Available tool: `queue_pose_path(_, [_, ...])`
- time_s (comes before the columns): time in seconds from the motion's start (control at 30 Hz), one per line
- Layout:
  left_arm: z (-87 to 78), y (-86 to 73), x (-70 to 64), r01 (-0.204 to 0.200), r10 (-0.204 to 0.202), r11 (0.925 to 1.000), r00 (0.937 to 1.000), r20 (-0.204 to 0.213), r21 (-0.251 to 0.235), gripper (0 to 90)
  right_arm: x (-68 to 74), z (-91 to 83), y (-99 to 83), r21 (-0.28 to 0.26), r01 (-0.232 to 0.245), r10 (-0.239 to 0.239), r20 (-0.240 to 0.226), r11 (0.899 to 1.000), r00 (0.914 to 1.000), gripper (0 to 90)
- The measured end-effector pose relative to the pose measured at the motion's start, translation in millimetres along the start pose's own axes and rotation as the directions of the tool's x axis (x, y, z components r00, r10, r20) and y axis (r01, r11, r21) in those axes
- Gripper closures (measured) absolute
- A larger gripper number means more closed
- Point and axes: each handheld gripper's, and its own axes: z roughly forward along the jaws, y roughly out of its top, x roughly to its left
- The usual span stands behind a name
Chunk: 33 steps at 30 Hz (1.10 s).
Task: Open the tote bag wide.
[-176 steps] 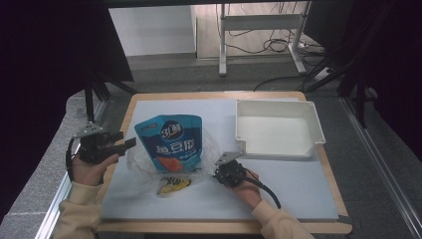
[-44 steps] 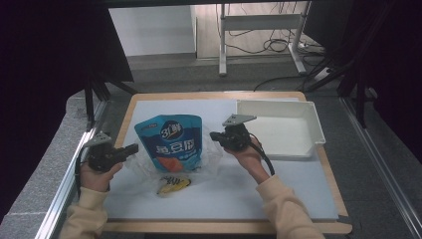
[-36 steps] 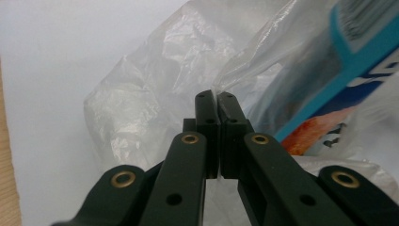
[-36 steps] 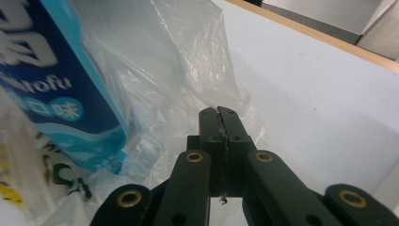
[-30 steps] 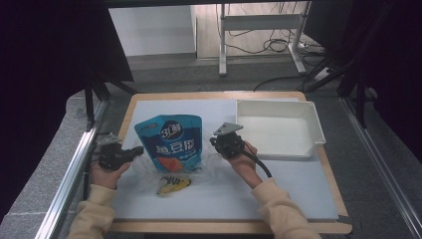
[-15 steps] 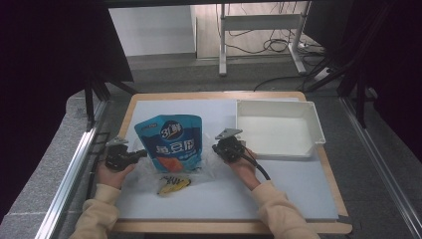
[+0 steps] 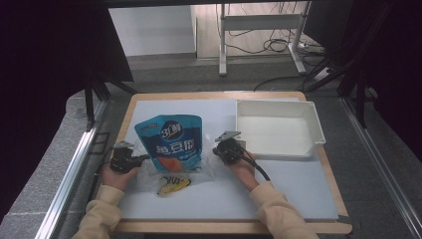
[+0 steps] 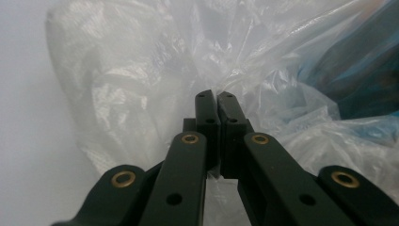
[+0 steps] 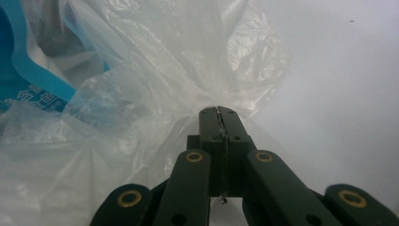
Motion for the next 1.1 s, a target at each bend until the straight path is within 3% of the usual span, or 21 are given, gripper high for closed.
queue_pose_path(0.13, [5.3,-2.9,0.8,0.001,-0.001,0.9998,1.0000,-0.001,0.020,89.3,-1.6,-0.5,-0.8,0.000,-0.003,0.003,-0.003,1.000,1.0000,89.2])
queue_pose_path(0.6, [6.3,-3.6,2.6,0.014,-0.014,0.9997,0.9998,0.010,0.021,89.2,-2.7,-0.8,-1.9,-0.005,-0.013,0.013,-0.010,1.000,0.9999,88.6])
queue_pose_path(0.73, [6.5,-3.2,2.8,0.020,-0.020,0.9996,0.9997,0.013,0.022,89.2,-3.4,-3.7,-0.9,-0.018,-0.030,0.030,-0.027,0.999,0.9992,77.5])
queue_pose_path(0.87, [6.6,-3.1,3.4,0.019,-0.019,0.9996,0.9997,0.017,0.023,89.2,-2.4,-25.7,8.9,-0.107,-0.054,0.049,-0.049,0.993,0.9976,67.0])
queue_pose_path(1.0, [6.4,-3.1,3.2,0.014,-0.015,0.9996,0.9998,0.016,0.023,89.2,2.7,-58.0,21.3,-0.206,-0.051,0.041,-0.057,0.977,0.9976,59.0])
queue_pose_path(1.1, [6.5,-3.1,2.9,0.015,-0.015,0.9997,0.9998,0.013,0.022,89.2,8.5,-81.3,29.7,-0.259,-0.038,0.021,-0.070,0.965,0.9973,57.9])
